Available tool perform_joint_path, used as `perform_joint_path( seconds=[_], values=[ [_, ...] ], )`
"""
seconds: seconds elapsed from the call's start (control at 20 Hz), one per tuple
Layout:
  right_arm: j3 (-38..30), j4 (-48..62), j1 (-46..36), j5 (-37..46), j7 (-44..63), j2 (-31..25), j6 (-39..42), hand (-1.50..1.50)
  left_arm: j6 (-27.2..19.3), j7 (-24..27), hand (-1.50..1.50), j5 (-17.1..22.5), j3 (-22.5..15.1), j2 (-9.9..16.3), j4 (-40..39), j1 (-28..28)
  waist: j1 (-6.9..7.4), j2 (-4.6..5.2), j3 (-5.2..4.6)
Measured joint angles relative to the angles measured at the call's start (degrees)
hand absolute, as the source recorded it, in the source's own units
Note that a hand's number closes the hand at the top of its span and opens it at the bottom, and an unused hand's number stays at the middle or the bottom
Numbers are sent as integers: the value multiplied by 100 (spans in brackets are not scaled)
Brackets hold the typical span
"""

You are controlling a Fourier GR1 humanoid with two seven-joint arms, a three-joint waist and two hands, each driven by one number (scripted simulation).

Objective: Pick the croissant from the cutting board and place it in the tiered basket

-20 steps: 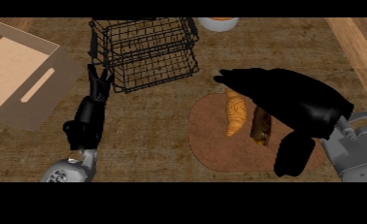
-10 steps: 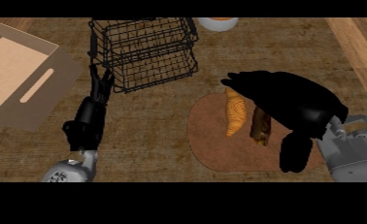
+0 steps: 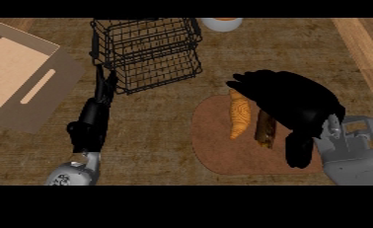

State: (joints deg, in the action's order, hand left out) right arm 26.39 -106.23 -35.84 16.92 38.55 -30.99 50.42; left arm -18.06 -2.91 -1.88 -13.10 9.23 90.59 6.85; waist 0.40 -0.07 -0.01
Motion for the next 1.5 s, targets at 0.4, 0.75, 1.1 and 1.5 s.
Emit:
perform_joint_path(
  seconds=[0.4, 0.75, 1.1, 1.5],
  values=[
    [298, 134, 272, 1365, -745, 170, -207, -150, 149, -39, 0, -85, 69, -80, 6, -16, 0, -2, -1],
    [108, 565, 506, 2117, -1172, 338, -435, -150, 226, -51, 0, -182, 178, -159, 43, -59, -7, 0, -3],
    [-149, 1035, 773, 2581, -1949, 339, -608, -150, 450, 167, 0, -173, 344, -176, -5, -106, -12, -8, 4],
    [-326, 1323, 846, 3040, -2424, 758, -571, -150, 390, 80, 0, -384, 383, -415, -12, -86, -11, -4, 1]
  ],
)
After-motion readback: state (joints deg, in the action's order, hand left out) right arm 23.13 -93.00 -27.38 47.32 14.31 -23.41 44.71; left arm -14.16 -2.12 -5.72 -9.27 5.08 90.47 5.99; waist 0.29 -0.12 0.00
